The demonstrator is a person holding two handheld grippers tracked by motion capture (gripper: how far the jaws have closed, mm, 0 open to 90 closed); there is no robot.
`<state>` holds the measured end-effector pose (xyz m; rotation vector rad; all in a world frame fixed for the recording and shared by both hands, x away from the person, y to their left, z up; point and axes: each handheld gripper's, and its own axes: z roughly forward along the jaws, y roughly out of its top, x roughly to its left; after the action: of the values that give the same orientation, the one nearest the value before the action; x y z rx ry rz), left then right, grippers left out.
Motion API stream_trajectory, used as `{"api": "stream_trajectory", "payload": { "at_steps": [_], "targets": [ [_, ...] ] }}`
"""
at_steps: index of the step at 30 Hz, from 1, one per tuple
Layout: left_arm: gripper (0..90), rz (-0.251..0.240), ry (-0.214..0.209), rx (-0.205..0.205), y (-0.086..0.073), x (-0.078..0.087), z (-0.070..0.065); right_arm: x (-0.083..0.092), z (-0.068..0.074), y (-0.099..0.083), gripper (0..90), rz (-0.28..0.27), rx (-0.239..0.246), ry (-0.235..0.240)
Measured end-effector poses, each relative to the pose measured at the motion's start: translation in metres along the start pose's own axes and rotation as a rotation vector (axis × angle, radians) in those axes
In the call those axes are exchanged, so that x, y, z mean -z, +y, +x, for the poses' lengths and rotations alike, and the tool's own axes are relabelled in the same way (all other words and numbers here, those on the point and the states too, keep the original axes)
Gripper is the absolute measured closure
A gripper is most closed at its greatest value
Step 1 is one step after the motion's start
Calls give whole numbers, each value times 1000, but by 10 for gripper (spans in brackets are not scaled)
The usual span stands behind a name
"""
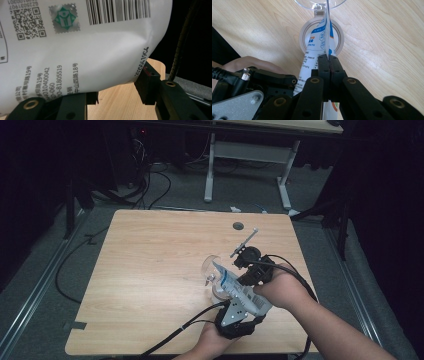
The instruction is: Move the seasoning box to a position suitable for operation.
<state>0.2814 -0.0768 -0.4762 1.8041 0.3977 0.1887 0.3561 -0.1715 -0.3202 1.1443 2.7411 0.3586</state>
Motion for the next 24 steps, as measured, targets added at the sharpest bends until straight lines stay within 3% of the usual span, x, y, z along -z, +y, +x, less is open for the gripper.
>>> {"api": "stream_trajectory", "payload": {
  "at_steps": [24],
  "targets": [
    [588,-9,3,4,1,1,0,0,1,3,900,-2,4,-5]
  ]
}}
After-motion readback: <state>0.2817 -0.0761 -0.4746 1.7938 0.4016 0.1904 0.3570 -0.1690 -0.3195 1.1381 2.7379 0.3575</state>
